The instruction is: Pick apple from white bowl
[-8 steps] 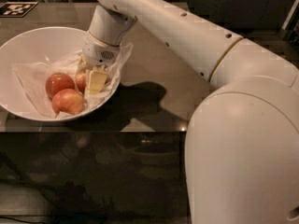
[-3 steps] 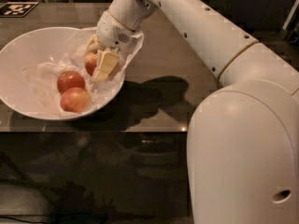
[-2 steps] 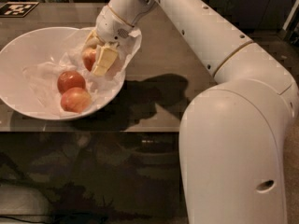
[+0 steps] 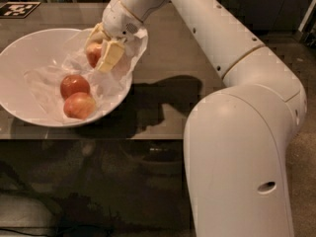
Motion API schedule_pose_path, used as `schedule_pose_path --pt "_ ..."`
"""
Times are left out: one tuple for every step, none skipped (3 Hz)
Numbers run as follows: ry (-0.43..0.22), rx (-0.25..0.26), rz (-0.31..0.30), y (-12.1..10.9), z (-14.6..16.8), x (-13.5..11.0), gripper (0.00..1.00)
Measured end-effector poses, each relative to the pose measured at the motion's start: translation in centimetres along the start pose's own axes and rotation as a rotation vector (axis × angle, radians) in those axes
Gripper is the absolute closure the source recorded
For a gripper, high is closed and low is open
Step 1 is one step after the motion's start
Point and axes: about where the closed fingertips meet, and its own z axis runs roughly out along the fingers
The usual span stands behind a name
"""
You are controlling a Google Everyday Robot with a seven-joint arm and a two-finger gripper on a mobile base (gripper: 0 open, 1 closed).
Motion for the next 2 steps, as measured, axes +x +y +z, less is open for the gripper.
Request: schedule_pose_path --pt "-0.032 0.045 -0.013 0.7 -3.4 -1.7 1.00" --pt "-0.039 0.069 0.001 1.7 -6.0 -2.9 1.00"
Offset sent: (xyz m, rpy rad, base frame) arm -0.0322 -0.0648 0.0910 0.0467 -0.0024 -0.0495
